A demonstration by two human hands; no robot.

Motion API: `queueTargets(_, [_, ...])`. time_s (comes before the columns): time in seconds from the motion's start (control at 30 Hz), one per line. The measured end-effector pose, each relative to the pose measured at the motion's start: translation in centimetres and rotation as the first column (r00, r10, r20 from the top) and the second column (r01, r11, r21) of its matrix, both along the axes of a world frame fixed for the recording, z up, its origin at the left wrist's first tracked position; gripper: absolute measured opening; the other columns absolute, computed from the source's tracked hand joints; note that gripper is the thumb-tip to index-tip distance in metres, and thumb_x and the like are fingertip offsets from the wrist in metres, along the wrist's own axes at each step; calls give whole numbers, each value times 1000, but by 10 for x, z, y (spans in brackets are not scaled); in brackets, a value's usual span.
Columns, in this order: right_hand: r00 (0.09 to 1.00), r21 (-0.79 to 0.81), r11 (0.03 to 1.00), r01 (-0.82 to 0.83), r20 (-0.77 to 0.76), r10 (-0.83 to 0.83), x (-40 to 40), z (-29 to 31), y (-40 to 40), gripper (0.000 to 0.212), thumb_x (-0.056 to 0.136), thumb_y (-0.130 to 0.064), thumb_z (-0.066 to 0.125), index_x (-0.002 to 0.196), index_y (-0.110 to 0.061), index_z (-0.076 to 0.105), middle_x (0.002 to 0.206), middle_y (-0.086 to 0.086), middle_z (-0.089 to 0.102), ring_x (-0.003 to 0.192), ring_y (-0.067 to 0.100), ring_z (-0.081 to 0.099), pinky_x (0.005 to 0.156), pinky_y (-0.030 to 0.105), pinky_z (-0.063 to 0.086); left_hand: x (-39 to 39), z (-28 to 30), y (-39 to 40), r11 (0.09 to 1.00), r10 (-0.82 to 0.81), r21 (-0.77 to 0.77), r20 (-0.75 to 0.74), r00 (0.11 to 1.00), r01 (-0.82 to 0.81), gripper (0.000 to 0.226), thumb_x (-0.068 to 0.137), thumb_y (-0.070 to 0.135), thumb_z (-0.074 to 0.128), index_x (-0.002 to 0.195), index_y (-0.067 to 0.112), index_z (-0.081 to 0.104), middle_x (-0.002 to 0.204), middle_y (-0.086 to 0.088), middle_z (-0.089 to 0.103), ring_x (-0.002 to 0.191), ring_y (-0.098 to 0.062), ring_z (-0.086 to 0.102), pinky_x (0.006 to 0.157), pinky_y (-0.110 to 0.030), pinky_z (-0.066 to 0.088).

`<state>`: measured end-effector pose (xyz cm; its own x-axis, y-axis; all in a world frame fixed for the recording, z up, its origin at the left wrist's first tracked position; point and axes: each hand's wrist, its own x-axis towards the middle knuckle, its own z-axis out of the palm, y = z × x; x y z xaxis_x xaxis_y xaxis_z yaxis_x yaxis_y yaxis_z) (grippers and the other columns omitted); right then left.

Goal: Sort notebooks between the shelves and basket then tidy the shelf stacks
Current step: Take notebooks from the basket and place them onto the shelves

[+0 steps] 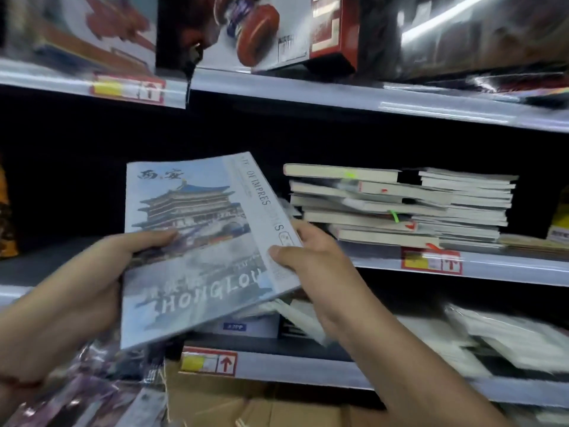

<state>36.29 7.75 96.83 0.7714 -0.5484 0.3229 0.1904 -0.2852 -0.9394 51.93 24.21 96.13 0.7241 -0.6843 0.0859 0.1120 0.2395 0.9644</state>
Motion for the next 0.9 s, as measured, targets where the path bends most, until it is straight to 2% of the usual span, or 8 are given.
queueTargets(0.3, [978,202,961,187,-126,-164,54,58,-21,9,90,-8,65,98,-8,61,102,13,69,85,25,69,77,41,61,34,45,-4,997,-76,38,126,989,71,37,73,16,67,109,7,67,96,-9,76,71,-18,75,55,-32,62])
queueTargets(0.4, [976,291,938,190,-160,-148,58,75,-21,6,94,-6,62,95,-3,57,102,17,61,62,23,65,46,24,55,37,55,-13,997,-13,73,158,987,2,1,89,11,61,89,11,61,73,-9,62,46,-9,62,39,-20,51])
queueTargets(0.47, [982,384,909,165,-145,-117,58,80,-21,4,95,-3,61,93,-2,57,99,16,59,63,22,62,36,21,49,41,59,-19,996,43,65,153,987,-54,10,91,13,62,98,20,61,73,-5,57,39,-7,52,33,-17,42])
queueTargets(0.63, [994,574,815,84,7,-107,50,78,-23,11,93,-1,63,101,-2,56,118,19,54,82,32,65,45,32,58,45,56,-31,985,33,147,361,932,-91,18,93,24,64,106,16,71,61,1,45,36,-4,32,34,-11,21])
queueTargets(0.7, [993,434,893,120,-60,-104,42,73,-23,11,94,-7,62,104,-6,55,107,17,58,68,24,65,48,28,58,49,56,-34,972,53,179,464,884,-152,20,91,30,67,103,15,73,52,2,39,37,-6,29,37,-11,20])
queueTargets(0.77, [933,-81,971,225,-270,-239,32,64,-25,23,97,-21,61,117,-12,56,90,10,63,58,16,58,51,26,54,52,60,-34,949,42,239,554,831,-207,22,88,39,70,101,22,76,51,2,38,39,-9,29,40,-14,21])
queueTargets(0.83, [827,-627,756,188,-314,-466,27,54,-28,32,97,-33,57,126,-21,58,101,6,68,71,17,62,69,30,54,54,66,-33,922,-3,310,605,796,-232,21,86,45,70,99,29,77,50,2,38,43,-12,30,44,-18,22])
queueTargets(0.9, [778,-810,567,152,-255,-574,28,48,-30,38,98,-38,52,131,-20,58,116,4,67,95,22,65,87,34,52,53,74,-33,897,-53,376,615,787,-233,21,87,46,69,100,31,77,48,1,39,43,-13,29,46,-19,22])
